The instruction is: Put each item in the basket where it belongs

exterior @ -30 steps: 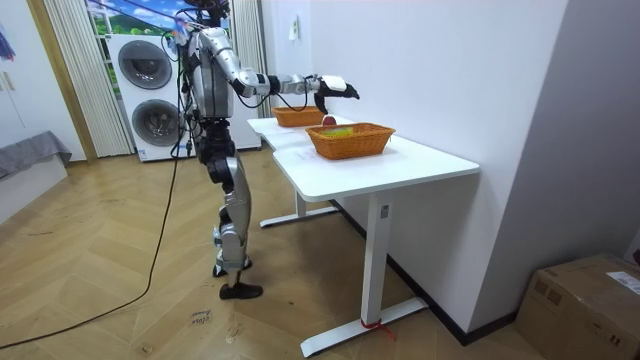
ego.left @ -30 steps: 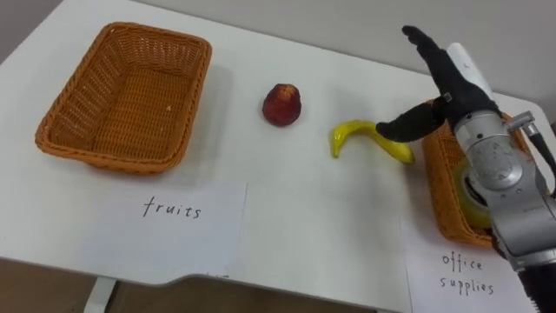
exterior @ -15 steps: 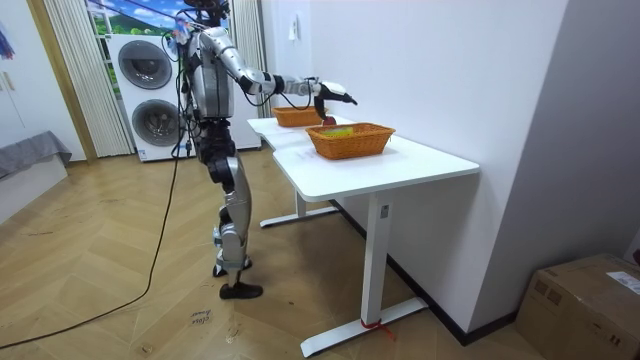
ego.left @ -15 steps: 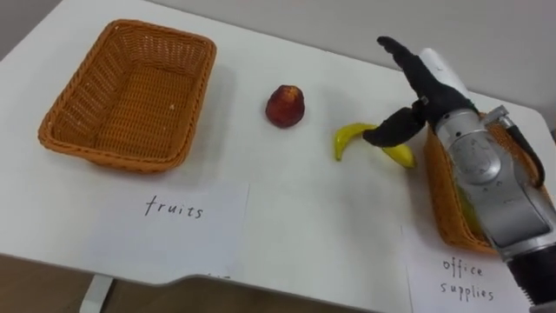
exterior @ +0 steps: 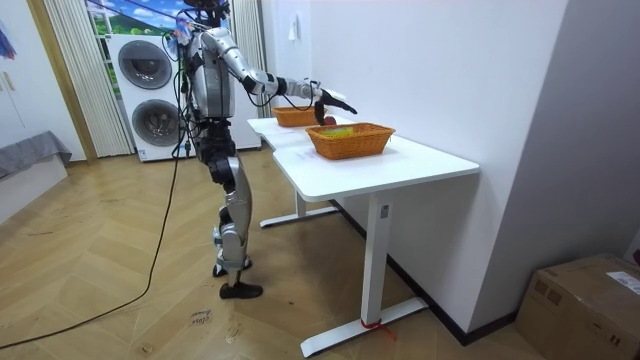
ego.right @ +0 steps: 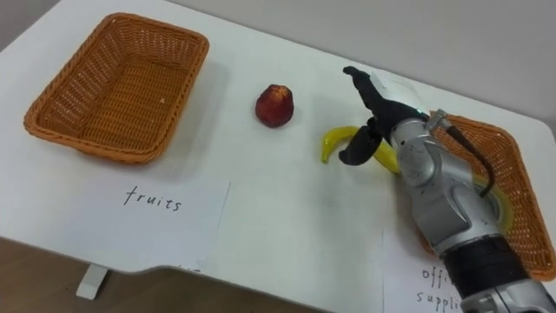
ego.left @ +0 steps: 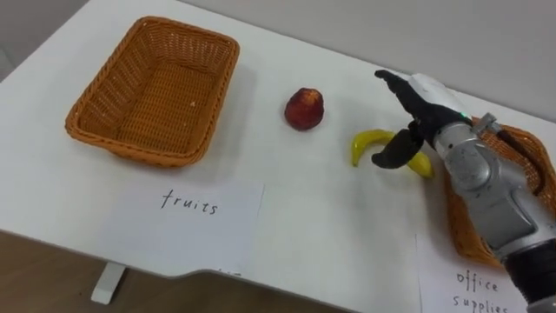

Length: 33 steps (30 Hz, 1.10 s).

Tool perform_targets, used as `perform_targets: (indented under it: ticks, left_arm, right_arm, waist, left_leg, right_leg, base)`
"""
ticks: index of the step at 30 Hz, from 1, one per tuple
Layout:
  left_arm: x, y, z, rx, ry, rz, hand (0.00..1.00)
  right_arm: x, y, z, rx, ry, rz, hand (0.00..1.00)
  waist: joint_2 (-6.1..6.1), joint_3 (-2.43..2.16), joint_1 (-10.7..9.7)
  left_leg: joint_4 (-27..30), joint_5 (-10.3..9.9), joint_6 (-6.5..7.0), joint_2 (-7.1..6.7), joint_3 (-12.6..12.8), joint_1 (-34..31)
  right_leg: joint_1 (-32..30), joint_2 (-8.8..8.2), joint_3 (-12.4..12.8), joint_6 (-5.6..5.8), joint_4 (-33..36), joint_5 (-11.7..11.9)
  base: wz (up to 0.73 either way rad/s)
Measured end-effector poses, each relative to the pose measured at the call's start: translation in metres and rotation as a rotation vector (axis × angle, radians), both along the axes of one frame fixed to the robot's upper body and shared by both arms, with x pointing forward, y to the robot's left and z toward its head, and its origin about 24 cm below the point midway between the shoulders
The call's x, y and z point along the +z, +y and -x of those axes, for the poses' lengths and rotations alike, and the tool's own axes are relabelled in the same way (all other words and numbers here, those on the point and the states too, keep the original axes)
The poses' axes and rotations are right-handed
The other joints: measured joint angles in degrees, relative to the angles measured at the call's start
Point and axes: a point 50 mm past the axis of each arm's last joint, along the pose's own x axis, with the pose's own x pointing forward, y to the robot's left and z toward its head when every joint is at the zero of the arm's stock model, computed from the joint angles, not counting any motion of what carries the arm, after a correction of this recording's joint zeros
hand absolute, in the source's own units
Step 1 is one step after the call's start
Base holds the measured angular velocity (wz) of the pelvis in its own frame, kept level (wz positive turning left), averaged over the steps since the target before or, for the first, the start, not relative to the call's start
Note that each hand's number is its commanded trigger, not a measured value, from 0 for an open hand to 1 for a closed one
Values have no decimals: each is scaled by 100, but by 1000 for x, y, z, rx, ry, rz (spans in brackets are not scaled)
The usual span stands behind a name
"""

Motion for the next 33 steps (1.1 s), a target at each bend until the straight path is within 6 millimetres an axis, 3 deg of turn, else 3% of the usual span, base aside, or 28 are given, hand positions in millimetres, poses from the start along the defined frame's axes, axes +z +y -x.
perform_targets:
  ticks: [14,23,33]
  left_arm:
    - [2,0,-13,-19,-28,9,0]
    - [3,0,-22,-42,-39,2,0]
    - [4,0,-27,-45,-54,-4,0]
  right_arm:
    - [-20,-18,2,-67,94,61,0]
    - [-21,-19,2,-69,100,62,0]
    - [-24,-23,1,-78,113,106,0]
  waist:
    - [-18,22,130]
    - [29,56,137]
    - [98,33,151]
  left_leg:
    - [44,3,4,-21,-81,-82]
    - [50,3,4,-25,-138,-107]
    - [53,11,7,-37,-162,-135]
  right_leg:
    - [-2,-50,-79,0,-75,0]
    - [-3,-51,-130,0,-85,0]
    - [-17,-58,-158,0,-92,0]
  base:
    - [2]
    - [3]
    - [0]
